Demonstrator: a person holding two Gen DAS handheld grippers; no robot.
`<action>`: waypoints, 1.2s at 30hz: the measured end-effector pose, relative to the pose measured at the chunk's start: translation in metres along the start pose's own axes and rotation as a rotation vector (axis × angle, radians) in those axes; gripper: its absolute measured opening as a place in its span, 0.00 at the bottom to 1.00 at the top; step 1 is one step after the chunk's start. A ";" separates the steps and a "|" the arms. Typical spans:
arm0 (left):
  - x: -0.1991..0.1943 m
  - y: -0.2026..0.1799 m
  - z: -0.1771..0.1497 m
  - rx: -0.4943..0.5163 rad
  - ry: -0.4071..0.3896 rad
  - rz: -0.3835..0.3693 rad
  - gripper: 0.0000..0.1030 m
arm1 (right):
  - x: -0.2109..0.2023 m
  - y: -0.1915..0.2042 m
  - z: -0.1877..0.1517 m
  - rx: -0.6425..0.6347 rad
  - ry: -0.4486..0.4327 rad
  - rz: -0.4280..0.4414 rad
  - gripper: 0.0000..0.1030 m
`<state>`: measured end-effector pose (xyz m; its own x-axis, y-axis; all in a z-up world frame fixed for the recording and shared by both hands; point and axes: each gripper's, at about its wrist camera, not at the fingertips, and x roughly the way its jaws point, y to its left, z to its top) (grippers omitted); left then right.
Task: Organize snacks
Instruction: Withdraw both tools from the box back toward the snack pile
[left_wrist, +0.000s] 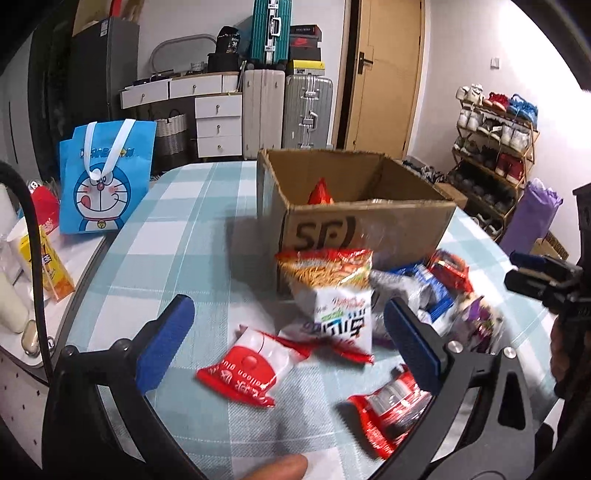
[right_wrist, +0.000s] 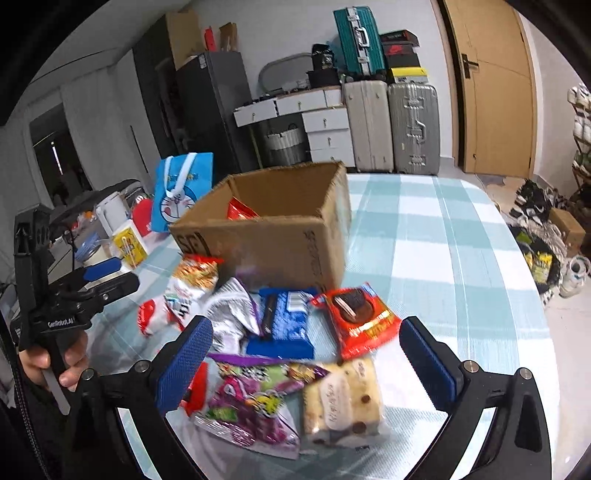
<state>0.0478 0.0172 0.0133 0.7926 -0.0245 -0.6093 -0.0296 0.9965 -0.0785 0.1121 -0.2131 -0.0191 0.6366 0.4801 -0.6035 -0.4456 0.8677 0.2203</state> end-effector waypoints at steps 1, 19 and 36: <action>0.000 0.000 -0.003 -0.002 0.007 -0.004 0.99 | 0.001 -0.003 -0.002 0.006 0.005 -0.007 1.00; 0.022 0.003 -0.006 0.008 0.058 -0.016 0.99 | 0.019 -0.031 -0.016 -0.055 0.176 -0.142 1.00; 0.034 0.012 -0.009 -0.018 0.086 -0.013 0.99 | 0.046 -0.018 -0.032 -0.126 0.265 -0.134 1.00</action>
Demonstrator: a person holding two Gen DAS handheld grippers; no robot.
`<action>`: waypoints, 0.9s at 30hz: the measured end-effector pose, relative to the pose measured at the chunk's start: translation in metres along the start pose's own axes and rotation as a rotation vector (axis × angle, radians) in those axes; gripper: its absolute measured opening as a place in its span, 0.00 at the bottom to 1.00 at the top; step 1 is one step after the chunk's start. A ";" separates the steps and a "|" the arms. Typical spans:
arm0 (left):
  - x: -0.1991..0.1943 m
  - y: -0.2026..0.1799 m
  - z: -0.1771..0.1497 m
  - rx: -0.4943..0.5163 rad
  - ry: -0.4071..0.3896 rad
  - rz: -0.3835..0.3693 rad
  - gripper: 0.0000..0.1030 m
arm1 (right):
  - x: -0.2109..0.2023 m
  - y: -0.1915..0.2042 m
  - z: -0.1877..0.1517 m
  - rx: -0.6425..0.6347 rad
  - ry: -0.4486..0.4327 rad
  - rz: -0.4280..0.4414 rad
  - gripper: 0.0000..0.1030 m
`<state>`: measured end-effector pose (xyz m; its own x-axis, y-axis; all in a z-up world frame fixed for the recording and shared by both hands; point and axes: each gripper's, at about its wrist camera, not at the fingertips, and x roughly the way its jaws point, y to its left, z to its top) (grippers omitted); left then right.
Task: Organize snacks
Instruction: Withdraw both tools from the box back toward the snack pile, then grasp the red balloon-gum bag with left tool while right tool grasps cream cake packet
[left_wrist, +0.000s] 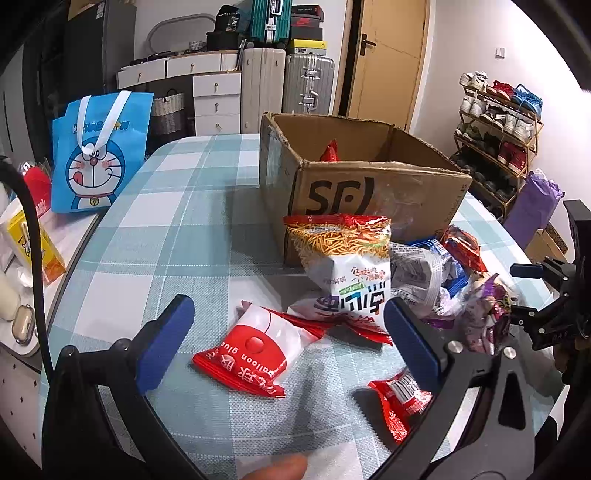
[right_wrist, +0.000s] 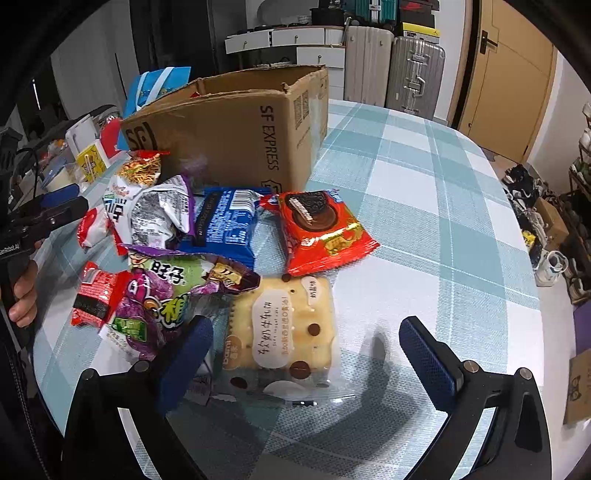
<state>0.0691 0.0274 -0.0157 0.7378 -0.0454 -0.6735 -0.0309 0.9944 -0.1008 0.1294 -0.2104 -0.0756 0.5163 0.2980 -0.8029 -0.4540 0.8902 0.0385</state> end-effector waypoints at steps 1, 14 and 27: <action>0.001 0.000 0.000 0.000 0.003 0.000 0.99 | 0.001 -0.001 0.000 0.002 0.005 -0.004 1.00; 0.009 0.013 -0.003 -0.008 0.040 0.010 0.99 | 0.004 0.003 -0.002 -0.034 0.005 -0.001 0.75; 0.025 0.027 -0.007 -0.033 0.128 -0.006 0.99 | -0.024 0.001 -0.002 -0.066 -0.108 0.045 0.56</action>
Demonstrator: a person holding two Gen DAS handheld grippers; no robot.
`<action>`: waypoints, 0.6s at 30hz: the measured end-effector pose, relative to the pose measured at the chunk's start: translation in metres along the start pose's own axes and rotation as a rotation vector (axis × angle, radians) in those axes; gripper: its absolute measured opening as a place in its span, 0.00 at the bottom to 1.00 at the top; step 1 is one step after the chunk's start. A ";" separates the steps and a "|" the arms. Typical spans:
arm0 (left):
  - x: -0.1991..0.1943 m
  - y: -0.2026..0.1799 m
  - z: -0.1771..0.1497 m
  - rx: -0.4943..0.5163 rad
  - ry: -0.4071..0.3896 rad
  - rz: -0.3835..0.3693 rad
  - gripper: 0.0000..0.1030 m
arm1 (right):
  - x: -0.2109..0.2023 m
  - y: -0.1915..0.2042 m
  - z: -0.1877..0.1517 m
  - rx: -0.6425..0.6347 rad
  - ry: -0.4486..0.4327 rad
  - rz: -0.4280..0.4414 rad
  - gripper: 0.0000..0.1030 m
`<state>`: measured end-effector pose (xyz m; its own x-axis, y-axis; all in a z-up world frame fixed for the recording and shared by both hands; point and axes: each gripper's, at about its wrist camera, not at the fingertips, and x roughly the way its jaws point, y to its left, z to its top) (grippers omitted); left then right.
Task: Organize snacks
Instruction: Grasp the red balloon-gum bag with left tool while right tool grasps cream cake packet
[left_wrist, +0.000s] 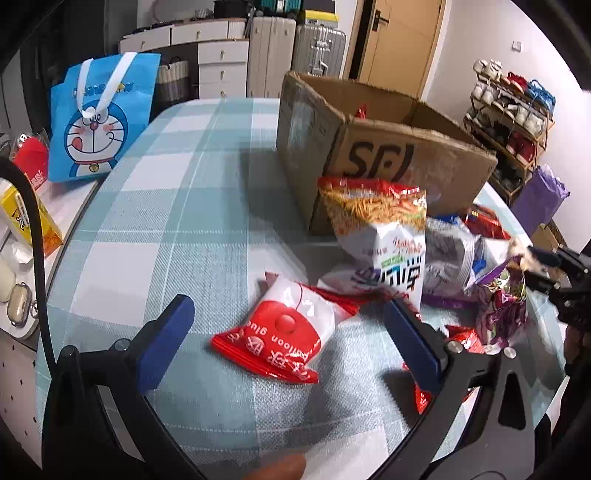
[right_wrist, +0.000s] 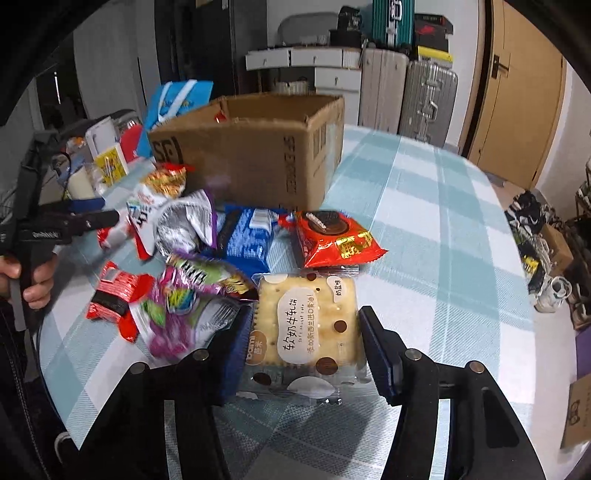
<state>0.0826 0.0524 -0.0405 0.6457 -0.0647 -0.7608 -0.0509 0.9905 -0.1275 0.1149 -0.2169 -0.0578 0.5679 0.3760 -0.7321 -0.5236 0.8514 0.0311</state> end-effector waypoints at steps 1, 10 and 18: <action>0.002 -0.001 -0.001 0.006 0.012 -0.003 0.99 | -0.003 0.000 0.000 -0.001 -0.006 0.004 0.56; 0.019 -0.005 -0.007 0.040 0.083 0.041 0.99 | -0.026 -0.009 0.000 0.007 -0.056 0.014 0.56; 0.023 -0.007 -0.010 0.076 0.087 0.077 0.78 | -0.034 -0.012 0.002 0.028 -0.086 0.033 0.56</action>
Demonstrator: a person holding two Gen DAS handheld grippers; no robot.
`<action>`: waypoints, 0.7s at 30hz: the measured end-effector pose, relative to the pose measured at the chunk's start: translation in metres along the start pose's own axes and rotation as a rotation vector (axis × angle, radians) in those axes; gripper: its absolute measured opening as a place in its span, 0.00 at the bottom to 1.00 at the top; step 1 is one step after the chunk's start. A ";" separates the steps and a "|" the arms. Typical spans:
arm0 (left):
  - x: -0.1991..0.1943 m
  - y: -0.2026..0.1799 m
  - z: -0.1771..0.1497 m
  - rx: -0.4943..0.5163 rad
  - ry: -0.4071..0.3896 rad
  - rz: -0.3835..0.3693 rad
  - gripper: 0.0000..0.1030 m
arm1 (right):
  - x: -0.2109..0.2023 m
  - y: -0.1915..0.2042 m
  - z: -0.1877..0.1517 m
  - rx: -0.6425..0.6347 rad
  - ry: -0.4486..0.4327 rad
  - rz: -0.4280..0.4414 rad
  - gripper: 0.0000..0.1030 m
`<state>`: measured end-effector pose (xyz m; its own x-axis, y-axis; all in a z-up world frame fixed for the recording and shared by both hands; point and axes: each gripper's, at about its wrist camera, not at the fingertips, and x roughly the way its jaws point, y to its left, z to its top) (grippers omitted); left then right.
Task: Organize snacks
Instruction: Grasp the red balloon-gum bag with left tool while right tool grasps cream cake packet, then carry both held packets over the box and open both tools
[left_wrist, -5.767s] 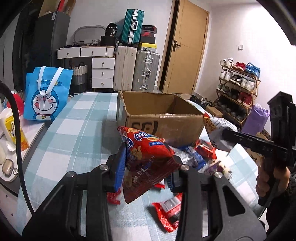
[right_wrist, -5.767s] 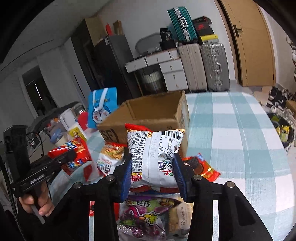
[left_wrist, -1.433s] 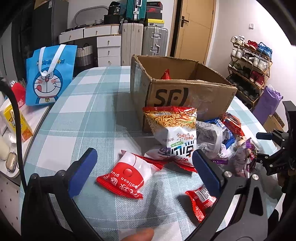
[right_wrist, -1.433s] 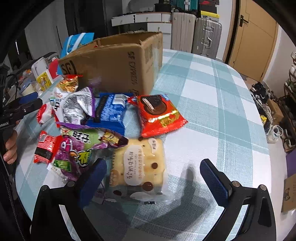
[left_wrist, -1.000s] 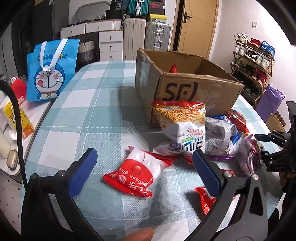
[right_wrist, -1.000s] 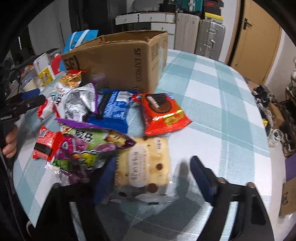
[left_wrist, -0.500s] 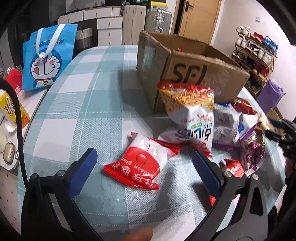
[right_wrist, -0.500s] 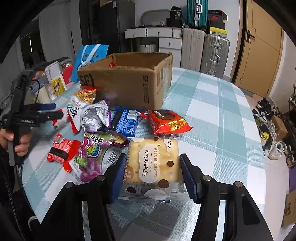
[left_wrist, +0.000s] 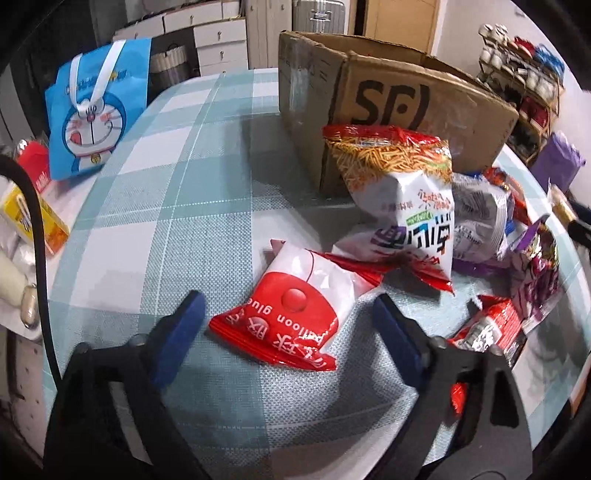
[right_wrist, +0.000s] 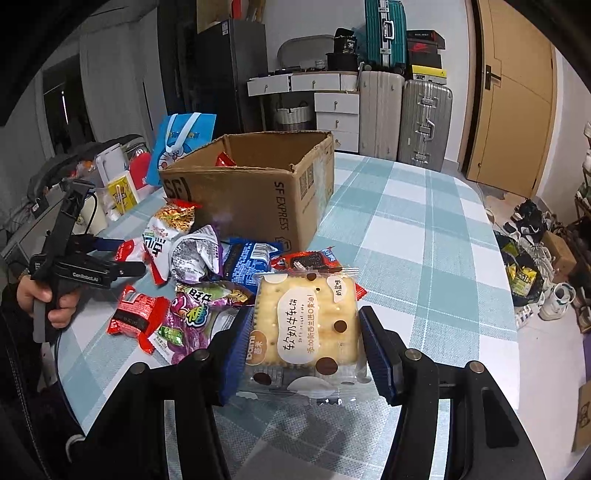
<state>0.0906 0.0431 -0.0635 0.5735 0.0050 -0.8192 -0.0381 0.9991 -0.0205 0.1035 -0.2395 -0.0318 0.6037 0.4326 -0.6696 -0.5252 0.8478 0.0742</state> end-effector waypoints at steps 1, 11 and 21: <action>-0.001 -0.001 0.000 0.008 -0.004 -0.010 0.75 | 0.001 0.000 0.000 -0.002 0.002 -0.001 0.56; -0.015 -0.013 -0.004 0.087 -0.039 -0.088 0.46 | 0.002 0.005 0.000 -0.007 -0.005 0.015 0.56; -0.027 -0.008 -0.014 0.070 -0.043 -0.094 0.46 | 0.000 0.006 0.001 0.000 -0.022 0.017 0.56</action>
<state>0.0635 0.0345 -0.0490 0.6064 -0.0882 -0.7902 0.0741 0.9958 -0.0543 0.1011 -0.2345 -0.0305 0.6077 0.4530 -0.6523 -0.5354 0.8403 0.0848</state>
